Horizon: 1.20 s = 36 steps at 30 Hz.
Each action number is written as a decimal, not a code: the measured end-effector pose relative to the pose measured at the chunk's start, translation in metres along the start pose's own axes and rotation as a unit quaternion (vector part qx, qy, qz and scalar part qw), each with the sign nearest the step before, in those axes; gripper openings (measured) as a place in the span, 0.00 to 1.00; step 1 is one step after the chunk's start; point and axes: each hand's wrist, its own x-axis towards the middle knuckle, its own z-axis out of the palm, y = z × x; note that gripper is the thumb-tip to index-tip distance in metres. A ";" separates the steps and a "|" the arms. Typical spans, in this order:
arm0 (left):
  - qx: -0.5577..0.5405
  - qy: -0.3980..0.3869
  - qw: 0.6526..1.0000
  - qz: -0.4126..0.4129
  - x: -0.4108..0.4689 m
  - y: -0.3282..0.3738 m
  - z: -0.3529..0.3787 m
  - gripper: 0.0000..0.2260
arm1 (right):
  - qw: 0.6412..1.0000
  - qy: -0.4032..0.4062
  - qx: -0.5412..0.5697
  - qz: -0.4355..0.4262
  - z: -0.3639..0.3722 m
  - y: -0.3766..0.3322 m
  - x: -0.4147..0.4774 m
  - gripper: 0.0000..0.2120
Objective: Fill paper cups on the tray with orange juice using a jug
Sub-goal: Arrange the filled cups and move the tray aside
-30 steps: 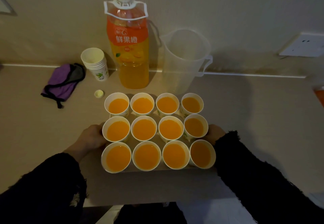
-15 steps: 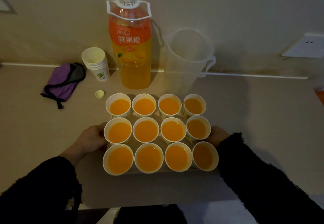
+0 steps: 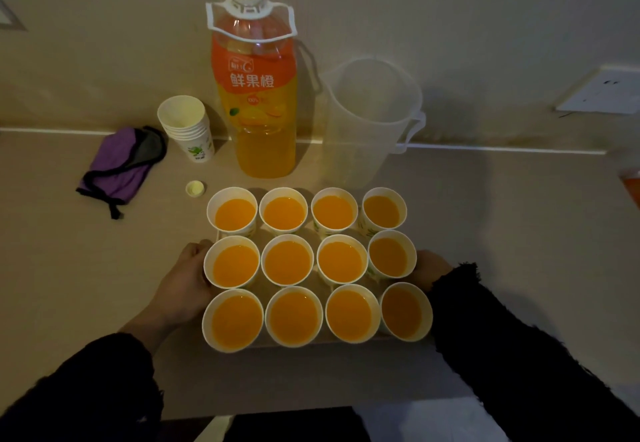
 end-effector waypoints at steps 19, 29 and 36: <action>0.002 -0.041 0.999 -0.006 0.006 0.010 -0.008 0.21 | 1.000 -0.004 -0.020 -0.007 -0.001 0.001 0.001 0.10; 0.015 -0.075 0.997 0.002 0.011 0.008 -0.016 0.21 | 0.999 -0.014 -0.033 -0.005 -0.002 0.000 0.001 0.10; -0.034 -0.020 0.984 -0.172 0.012 -0.014 -0.015 0.18 | 0.998 -0.034 -0.057 -0.004 -0.010 0.000 0.005 0.09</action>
